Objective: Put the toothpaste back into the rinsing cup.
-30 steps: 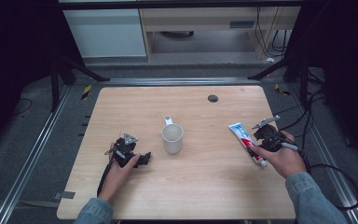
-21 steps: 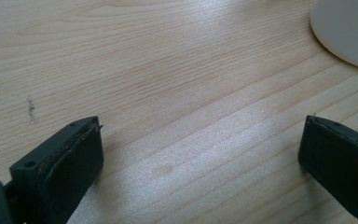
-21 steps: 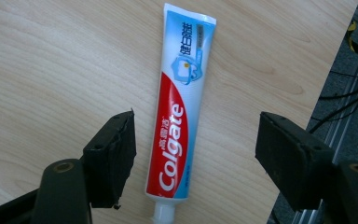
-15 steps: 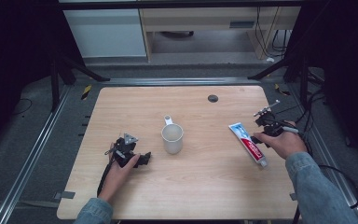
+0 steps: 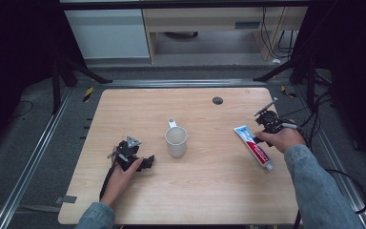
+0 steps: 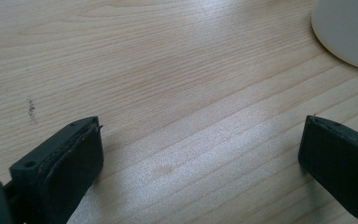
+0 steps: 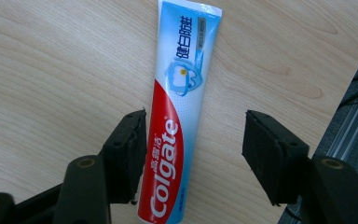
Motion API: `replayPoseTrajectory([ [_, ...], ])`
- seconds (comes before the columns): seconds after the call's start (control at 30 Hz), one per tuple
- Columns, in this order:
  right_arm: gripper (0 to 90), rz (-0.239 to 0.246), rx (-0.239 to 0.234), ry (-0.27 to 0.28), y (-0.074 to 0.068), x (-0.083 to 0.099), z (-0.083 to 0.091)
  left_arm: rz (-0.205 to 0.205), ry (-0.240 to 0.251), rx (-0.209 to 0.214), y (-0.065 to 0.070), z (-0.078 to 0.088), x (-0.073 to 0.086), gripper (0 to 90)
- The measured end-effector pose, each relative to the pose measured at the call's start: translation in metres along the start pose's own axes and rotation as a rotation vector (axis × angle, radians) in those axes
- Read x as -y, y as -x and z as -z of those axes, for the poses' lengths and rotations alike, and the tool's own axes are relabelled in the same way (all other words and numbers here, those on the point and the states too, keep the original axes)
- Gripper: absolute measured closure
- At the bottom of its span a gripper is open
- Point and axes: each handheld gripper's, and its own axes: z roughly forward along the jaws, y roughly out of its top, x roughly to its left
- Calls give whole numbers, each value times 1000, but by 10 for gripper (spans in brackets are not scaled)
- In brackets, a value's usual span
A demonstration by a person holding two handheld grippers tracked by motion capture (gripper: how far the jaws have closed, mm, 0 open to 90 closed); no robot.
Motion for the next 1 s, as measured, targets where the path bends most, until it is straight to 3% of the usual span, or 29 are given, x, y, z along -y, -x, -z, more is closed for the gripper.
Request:
replayPoseTrajectory([
  [0.4, 400, -17, -27, -53, 1, -10, -10, -1, 1, 1, 0, 0, 0, 0],
  [0.77, 387, -4, -48, -89, -2, -15, -22, -2, 0, 1, 0, 0, 0, 0],
  [1.0, 373, -28, -41, -105, -1, -17, -31, -3, 0, 2, 0, 0, 0, 0],
])
